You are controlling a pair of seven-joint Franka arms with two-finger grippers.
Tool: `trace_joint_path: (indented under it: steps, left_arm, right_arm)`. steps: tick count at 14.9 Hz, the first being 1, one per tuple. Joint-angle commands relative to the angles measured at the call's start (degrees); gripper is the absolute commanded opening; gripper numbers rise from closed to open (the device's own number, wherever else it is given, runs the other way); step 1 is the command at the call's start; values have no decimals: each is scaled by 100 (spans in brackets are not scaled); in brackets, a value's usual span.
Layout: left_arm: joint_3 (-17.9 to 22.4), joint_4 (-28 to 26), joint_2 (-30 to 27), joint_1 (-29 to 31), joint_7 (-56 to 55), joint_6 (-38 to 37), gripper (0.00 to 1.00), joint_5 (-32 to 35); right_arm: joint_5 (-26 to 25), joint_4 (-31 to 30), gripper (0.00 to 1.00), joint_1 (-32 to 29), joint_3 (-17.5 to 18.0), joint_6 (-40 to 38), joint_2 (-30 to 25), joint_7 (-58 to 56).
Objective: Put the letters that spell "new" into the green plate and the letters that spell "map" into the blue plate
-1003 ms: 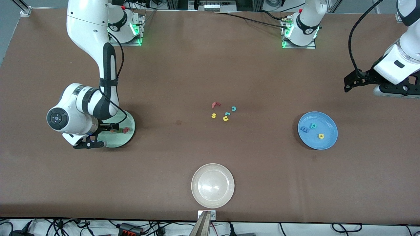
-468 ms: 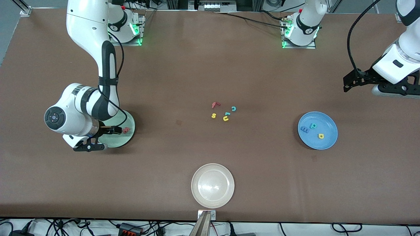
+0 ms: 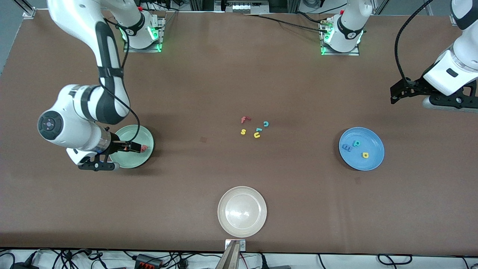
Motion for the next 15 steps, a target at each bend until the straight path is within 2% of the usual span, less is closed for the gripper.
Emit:
trace_joint_path:
  steps: [1, 6, 9, 10, 15]
  left_arm:
    - [41, 170, 62, -14, 116, -140, 100, -43]
    - [50, 170, 62, -22, 116, -149, 100, -43]
    - [50, 170, 62, -14, 116, -149, 100, -43]
    - [50, 170, 62, -14, 116, -149, 100, -43]
    - [41, 170, 62, -23, 116, -140, 100, -43]
  right_arm:
    - [-784, 101, 100, -912, 856, -644, -732, 410]
    - [-1682, 996, 100, -2431, 1963, -2050, -1453, 411]
    - [-2060, 1174, 100, -3346, 2728, -2124, -1857, 341]
    - [-2200, 1174, 100, -3453, 2817, -2115, -2024, 314]
    - [-2210, 1305, 100, -3498, 2678, -2623, -2455, 201]
